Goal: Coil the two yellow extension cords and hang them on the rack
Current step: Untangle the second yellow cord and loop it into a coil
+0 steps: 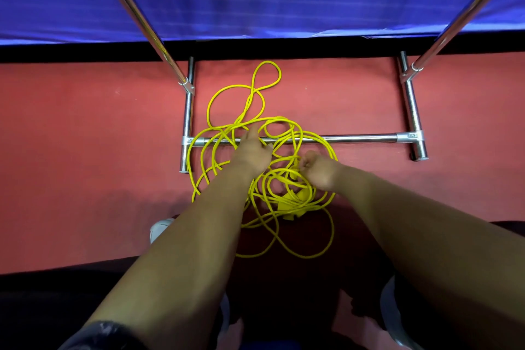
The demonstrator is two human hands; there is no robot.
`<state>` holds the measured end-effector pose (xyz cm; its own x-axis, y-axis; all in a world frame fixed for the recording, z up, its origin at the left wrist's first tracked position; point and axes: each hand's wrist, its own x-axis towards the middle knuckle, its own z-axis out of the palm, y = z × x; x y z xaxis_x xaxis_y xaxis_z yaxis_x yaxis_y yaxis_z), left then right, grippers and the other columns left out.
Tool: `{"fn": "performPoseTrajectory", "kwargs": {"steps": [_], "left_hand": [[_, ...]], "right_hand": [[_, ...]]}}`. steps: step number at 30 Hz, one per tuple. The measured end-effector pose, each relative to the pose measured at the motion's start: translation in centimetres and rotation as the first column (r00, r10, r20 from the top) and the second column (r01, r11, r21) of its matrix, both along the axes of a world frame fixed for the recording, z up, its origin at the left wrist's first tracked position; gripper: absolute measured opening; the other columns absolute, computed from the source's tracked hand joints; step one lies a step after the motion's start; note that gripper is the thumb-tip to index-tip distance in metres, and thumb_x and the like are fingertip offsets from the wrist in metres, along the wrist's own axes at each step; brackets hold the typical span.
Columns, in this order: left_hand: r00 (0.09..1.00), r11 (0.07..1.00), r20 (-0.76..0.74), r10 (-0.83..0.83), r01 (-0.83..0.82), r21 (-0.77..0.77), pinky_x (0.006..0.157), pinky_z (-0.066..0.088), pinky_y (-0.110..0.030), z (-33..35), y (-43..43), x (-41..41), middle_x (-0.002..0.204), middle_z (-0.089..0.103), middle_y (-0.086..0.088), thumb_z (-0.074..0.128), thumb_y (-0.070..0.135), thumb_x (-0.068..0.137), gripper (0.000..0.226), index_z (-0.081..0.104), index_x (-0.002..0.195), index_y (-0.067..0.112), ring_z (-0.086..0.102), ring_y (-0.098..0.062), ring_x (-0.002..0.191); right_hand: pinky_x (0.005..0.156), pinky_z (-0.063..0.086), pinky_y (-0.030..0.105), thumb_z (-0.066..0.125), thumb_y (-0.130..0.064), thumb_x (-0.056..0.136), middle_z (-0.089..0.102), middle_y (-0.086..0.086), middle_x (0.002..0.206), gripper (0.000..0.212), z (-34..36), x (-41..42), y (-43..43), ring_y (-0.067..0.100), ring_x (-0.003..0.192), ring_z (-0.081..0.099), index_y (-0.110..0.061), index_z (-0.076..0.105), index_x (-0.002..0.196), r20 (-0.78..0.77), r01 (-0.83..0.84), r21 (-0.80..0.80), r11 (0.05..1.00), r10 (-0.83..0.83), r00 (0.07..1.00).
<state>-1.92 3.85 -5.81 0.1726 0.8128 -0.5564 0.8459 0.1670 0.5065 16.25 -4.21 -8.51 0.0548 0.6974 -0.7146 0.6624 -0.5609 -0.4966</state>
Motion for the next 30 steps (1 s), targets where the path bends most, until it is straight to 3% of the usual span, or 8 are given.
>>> {"fn": "performPoseTrajectory", "kwargs": {"steps": [5, 11, 13, 16, 19, 22, 26, 30], "left_hand": [[0.999, 1.000, -0.042, -0.023, 0.022, -0.014, 0.115, 0.035, -0.037, -1.2, -0.1, -0.6, 0.162, 0.040, -0.007, 0.058, 0.036, 0.103, 0.073, 0.023, 0.163, 0.015, 0.038, -0.026, 0.149], [0.996, 0.993, 0.078, 0.048, -0.039, -0.110, 0.095, 0.046, -0.029, -1.9, -0.9, -0.7, 0.127, 0.064, 0.000, 0.064, 0.046, 0.098, 0.045, 0.057, 0.139, 0.030, 0.062, -0.021, 0.118], [0.998, 0.995, 0.055, 0.008, -0.002, -0.099, 0.085, 0.048, -0.030, -2.2, -0.9, -0.5, 0.105, 0.067, 0.001, 0.067, 0.048, 0.095, 0.026, 0.064, 0.105, 0.024, 0.064, -0.022, 0.102], [0.994, 0.997, -0.077, -0.071, 0.070, -0.008, 0.064, 0.037, -0.031, -0.9, -0.9, -0.2, 0.072, 0.051, 0.000, 0.067, 0.052, 0.094, 0.046, 0.048, 0.071, 0.017, 0.055, -0.025, 0.078], [0.980, 0.990, -0.180, -0.086, 0.104, 0.096, 0.078, 0.052, -0.036, 0.3, -0.6, 0.0, 0.088, 0.067, -0.006, 0.054, 0.064, 0.096, 0.052, 0.068, 0.086, 0.015, 0.065, -0.031, 0.094], [0.998, 0.993, 0.011, 0.055, -0.056, 0.102, 0.085, 0.057, -0.039, 1.1, -0.4, -0.5, 0.088, 0.075, -0.002, 0.047, 0.064, 0.098, 0.053, 0.074, 0.088, 0.020, 0.070, -0.021, 0.086], [0.901, 0.969, 0.360, 0.244, -0.244, -0.046, 0.060, 0.049, -0.021, 2.8, -0.3, -2.0, 0.086, 0.077, 0.003, 0.054, 0.045, 0.105, 0.041, 0.077, 0.088, 0.016, 0.059, 0.000, 0.055], [0.934, 0.970, 0.260, 0.243, -0.234, -0.067, 0.073, 0.056, -0.035, 2.7, 0.1, -5.2, 0.087, 0.074, 0.002, 0.058, 0.052, 0.098, 0.035, 0.079, 0.087, 0.026, 0.056, -0.016, 0.068]], "right_hand": [[0.092, 0.056, 0.034, 0.059, -0.033, 0.102, 0.076, 0.009, 0.117, 0.040, 0.1, 0.1, 0.1, 0.029, 0.108, 0.071, -0.015, 0.060, 0.138, 0.043, 0.036, -0.055, 0.998, -0.034, 0.999], [0.052, 0.053, 0.023, 0.065, -0.014, 0.100, 0.071, 0.008, 0.100, 0.050, -0.1, 0.3, -0.1, 0.019, 0.072, 0.066, -0.025, 0.052, 0.147, -0.114, 0.180, -0.155, 0.972, -0.198, 0.974], [0.059, 0.055, 0.025, 0.068, -0.017, 0.097, 0.069, 0.005, 0.100, 0.050, -0.1, 0.2, -0.4, 0.020, 0.079, 0.066, -0.028, 0.053, 0.144, -0.124, 0.182, -0.170, 0.969, -0.204, 0.971], [0.085, 0.059, 0.032, 0.076, -0.026, 0.087, 0.073, -0.001, 0.114, 0.050, -0.1, -0.1, -0.5, 0.020, 0.098, 0.071, -0.029, 0.060, 0.134, -0.110, 0.204, -0.096, 0.974, -0.214, 0.971], [0.096, 0.060, 0.038, 0.071, -0.024, 0.075, 0.075, -0.007, 0.117, 0.048, -0.4, 0.0, 0.1, 0.021, 0.107, 0.073, -0.035, 0.069, 0.122, -0.108, 0.193, 0.024, 0.981, -0.190, 0.976], [0.067, 0.059, 0.024, 0.064, -0.012, 0.082, 0.077, -0.006, 0.112, 0.049, 1.4, -0.3, 0.7, 0.015, 0.084, 0.075, -0.040, 0.069, 0.121, -0.166, 0.191, 0.024, 0.981, -0.184, 0.969], [0.035, 0.036, 0.019, 0.048, 0.011, 0.091, 0.075, -0.006, 0.126, 0.068, 1.3, -0.6, 1.2, 0.007, 0.048, 0.060, -0.041, 0.058, 0.134, -0.268, 0.210, -0.040, 0.977, -0.213, 0.939], [0.041, 0.036, 0.023, 0.059, -0.027, 0.105, 0.062, 0.004, 0.079, 0.021, 1.7, -0.7, 1.3, 0.019, 0.047, 0.053, -0.034, 0.072, 0.119, -0.198, 0.303, -0.073, 0.950, -0.312, 0.929]]}}
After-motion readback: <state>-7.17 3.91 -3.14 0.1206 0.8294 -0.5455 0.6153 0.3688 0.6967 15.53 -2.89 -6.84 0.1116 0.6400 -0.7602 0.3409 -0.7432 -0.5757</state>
